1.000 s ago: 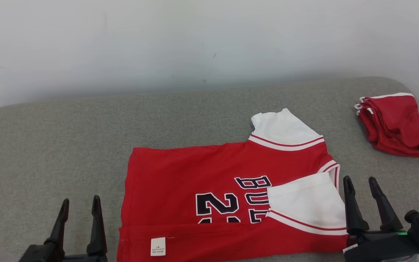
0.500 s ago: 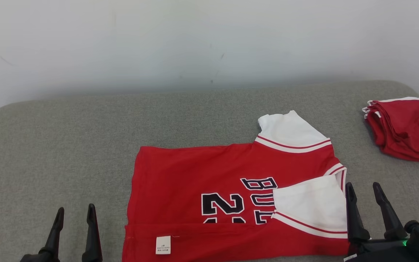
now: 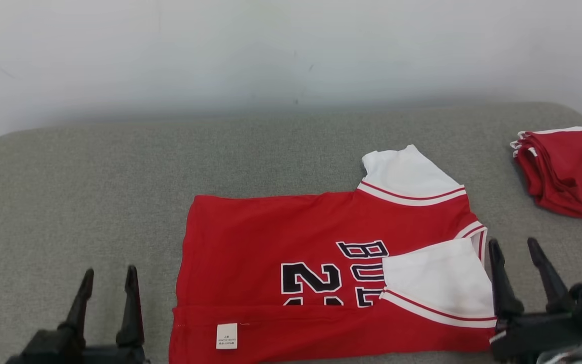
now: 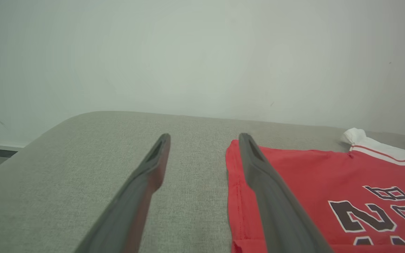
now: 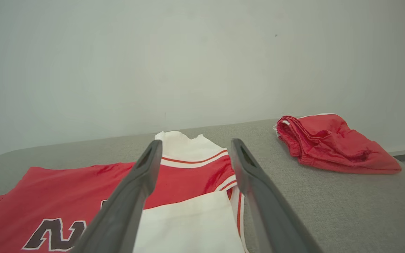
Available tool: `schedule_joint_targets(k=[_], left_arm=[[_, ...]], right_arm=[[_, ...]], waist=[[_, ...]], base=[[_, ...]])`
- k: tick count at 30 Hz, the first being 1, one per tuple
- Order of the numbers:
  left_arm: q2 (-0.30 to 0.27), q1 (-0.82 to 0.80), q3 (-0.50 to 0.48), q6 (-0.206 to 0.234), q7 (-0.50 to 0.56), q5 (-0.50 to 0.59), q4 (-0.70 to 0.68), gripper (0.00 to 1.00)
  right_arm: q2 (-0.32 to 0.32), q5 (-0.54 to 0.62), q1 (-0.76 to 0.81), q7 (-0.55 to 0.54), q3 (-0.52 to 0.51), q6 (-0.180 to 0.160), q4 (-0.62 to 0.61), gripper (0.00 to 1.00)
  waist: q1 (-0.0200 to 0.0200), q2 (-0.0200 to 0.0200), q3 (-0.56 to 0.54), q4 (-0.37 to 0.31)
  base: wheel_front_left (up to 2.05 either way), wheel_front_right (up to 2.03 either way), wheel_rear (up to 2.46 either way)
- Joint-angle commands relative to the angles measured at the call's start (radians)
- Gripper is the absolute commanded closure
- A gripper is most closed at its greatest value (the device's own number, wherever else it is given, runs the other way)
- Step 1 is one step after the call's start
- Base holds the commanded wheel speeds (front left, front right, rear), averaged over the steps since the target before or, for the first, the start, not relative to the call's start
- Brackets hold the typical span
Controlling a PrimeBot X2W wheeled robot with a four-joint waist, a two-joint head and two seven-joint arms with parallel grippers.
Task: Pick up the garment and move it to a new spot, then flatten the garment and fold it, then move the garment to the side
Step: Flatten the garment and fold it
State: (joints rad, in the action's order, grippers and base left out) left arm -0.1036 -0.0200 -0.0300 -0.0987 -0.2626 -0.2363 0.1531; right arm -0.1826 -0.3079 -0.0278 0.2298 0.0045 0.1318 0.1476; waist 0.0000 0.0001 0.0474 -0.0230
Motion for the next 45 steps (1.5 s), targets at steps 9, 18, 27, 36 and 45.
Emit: schedule_joint_targets(k=[9,18,27,36,45], left_arm=[[-0.1,-0.292,0.087,-0.031,0.134,-0.064,0.103,0.0],[-0.209,-0.607,0.283,-0.03,0.36,-0.271,0.201,0.0],[-0.247,-0.783,0.434,-0.031,0.535,-0.426,0.305,0.0],[-0.23,-0.865,0.542,-0.031,0.636,-0.523,0.392,0.0],[-0.207,-0.899,0.606,-0.031,0.689,-0.593,0.434,0.0]], right_arm=[[-0.095,-0.064,-0.282,-0.139,0.015,-0.003,0.125,0.0],[-0.159,-0.105,-0.624,-0.241,0.1,-0.003,0.348,0.0],[-0.189,-0.118,-0.879,-0.302,0.238,-0.003,0.581,0.0],[-0.172,-0.152,-1.079,-0.369,0.366,-0.003,0.801,0.0],[-0.173,-0.15,-1.179,-0.404,0.415,-0.003,0.954,0.0]], waist=[[0.0,-0.0001,0.125,0.001],[0.0,-0.0001,0.281,0.018],[0.0,-0.0001,0.369,0.03],[0.0,-0.0001,0.422,0.061],[0.0,-0.0001,0.452,0.088]], base=[[0.0,0.0,0.0],[0.0,0.0,0.0],[0.0,0.0,0.0],[0.0,0.0,0.0],[0.0,0.0,0.0]])
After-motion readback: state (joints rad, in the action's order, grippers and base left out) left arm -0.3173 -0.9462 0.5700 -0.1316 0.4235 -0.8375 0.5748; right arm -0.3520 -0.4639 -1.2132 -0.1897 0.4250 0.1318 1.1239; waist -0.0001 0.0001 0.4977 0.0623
